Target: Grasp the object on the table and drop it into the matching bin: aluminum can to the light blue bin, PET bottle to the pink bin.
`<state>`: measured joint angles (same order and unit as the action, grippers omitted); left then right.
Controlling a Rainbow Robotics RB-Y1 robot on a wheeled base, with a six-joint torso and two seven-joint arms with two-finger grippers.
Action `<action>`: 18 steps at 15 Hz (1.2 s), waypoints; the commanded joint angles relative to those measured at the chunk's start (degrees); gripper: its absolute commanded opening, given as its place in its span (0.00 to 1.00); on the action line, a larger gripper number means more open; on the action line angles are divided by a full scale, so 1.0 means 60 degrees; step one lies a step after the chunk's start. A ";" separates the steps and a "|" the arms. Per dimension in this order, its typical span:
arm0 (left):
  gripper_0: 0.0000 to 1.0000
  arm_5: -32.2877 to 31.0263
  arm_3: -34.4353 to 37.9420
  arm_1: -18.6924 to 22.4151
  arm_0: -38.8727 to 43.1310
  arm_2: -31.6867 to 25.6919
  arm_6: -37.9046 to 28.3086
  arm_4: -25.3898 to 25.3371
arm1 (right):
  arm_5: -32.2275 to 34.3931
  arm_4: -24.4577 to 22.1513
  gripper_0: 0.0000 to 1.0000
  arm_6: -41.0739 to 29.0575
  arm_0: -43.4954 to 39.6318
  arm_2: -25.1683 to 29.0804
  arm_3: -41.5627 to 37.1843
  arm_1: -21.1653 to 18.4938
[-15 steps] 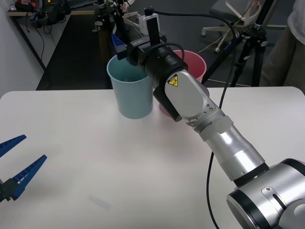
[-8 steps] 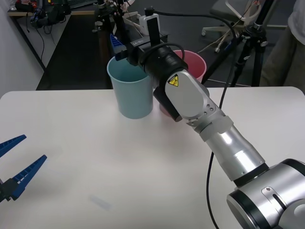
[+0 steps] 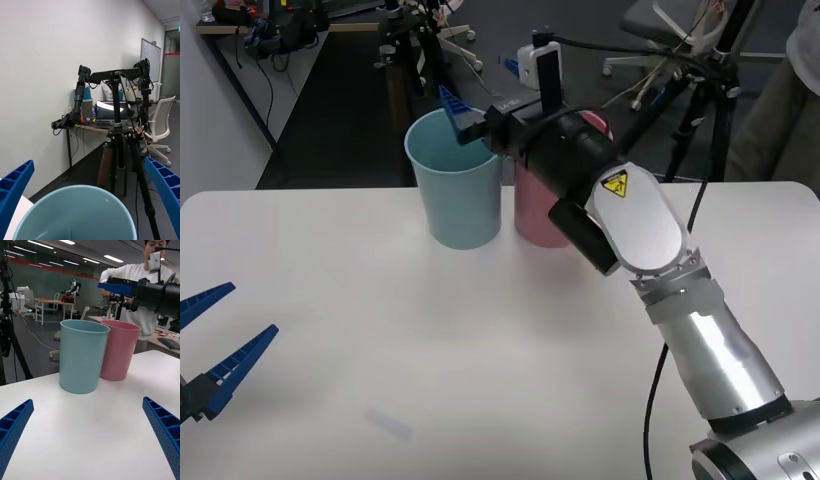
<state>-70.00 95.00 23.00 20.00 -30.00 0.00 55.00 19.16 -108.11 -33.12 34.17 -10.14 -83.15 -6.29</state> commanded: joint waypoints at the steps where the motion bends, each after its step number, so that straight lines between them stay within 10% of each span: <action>1: 1.00 0.0000 0.0000 0.0000 0.0001 0.0000 0.0000 0.0000 | 0.0923 0.1656 1.00 0.1286 -0.1461 0.0298 -0.1625 -0.0841; 6: 1.00 0.0000 0.0000 0.0000 0.0001 0.0000 0.0000 0.0000 | 0.2872 0.4951 1.00 0.3894 -0.3717 0.1529 -0.2885 -0.2306; 18: 1.00 0.0000 0.0000 0.0000 0.0001 0.0000 0.0000 0.0000 | 0.6622 0.7207 1.00 0.5388 -0.8068 0.6465 -0.2885 -0.2453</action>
<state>-70.00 95.00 23.00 20.00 -30.00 0.00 55.00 58.43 -66.06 -0.64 -12.63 27.58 -100.46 -20.88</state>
